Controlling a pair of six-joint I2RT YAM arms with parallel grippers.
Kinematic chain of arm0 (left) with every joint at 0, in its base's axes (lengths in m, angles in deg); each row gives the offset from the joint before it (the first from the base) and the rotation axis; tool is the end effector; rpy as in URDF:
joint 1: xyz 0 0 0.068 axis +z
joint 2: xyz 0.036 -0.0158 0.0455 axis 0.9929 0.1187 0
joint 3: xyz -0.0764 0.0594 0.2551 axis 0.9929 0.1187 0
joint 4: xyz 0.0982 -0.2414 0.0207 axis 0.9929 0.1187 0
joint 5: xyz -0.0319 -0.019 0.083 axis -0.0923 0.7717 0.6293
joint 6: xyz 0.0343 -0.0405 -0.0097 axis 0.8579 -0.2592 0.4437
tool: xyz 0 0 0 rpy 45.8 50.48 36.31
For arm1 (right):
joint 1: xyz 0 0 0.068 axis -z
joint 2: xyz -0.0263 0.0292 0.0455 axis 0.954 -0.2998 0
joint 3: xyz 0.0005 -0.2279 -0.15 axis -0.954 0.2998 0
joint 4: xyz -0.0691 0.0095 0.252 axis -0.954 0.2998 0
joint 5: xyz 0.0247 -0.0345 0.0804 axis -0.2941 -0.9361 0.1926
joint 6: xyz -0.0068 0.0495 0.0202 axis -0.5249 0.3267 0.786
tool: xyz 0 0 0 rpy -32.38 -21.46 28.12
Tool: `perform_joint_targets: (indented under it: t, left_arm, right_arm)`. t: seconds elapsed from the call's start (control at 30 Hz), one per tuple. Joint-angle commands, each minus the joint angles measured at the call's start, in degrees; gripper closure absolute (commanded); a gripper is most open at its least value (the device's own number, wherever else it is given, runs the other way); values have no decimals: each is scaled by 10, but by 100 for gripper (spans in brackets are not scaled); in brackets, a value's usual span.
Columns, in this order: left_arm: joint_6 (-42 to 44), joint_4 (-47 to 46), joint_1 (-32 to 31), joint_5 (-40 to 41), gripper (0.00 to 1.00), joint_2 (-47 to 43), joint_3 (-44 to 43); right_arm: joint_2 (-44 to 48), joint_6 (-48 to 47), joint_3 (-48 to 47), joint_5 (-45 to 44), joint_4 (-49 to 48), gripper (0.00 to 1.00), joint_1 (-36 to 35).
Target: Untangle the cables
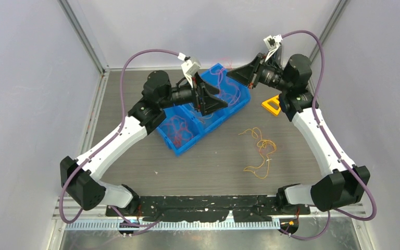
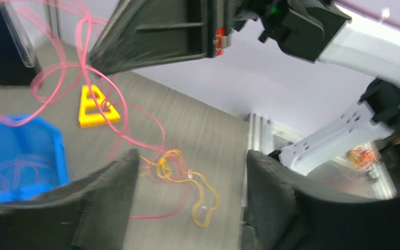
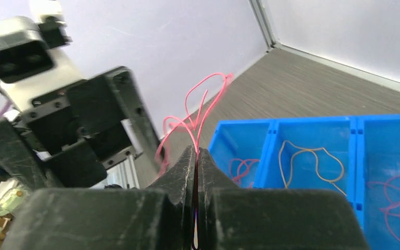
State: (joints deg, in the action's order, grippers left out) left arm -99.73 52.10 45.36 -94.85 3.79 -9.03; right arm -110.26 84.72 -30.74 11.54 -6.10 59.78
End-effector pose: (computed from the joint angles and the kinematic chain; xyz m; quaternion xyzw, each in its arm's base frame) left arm 0.2376 -0.2133 0.4234 0.3251 0.6054 -0.5510 0.4735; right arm 0.2842 0.0916 0.4359 -0.2059 0.6526 0.5038 0.5271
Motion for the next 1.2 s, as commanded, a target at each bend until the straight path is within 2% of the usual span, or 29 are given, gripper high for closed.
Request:
perform_joint_targets:
  t: [0.0,0.03,0.27,0.33,0.5,0.67,0.8,1.03,1.17]
  left_arm:
    - [7,36,22,42,7,-18,-14]
    - [12,39,24,44,1,-23,-16]
    - [96,105,89,27,0,-99,42]
    - [128,138,117,38,1,-131,60]
    - [206,223,173,83,0,-184,88]
    - [230,261,185,122,0,-221,115]
    - [235,278,188,145,1,-239,132]
    - [260,303,197,170,1,-258,141]
    - [273,317,200,184,1,-261,137]
  right_arm:
    - [7,50,-6,16,-66,95,-2]
    - [7,45,-6,12,-61,95,-1]
    - [-19,-6,-23,-31,-19,95,27]
    - [-35,-44,-38,-35,-5,95,36]
    - [-88,-209,-76,-49,81,95,50]
    - [-188,-364,-139,-60,159,95,60]
    - [-282,-445,-214,-76,217,95,59]
    - [-440,-492,-388,-113,277,95,45]
    - [-512,-511,-438,-152,294,95,20]
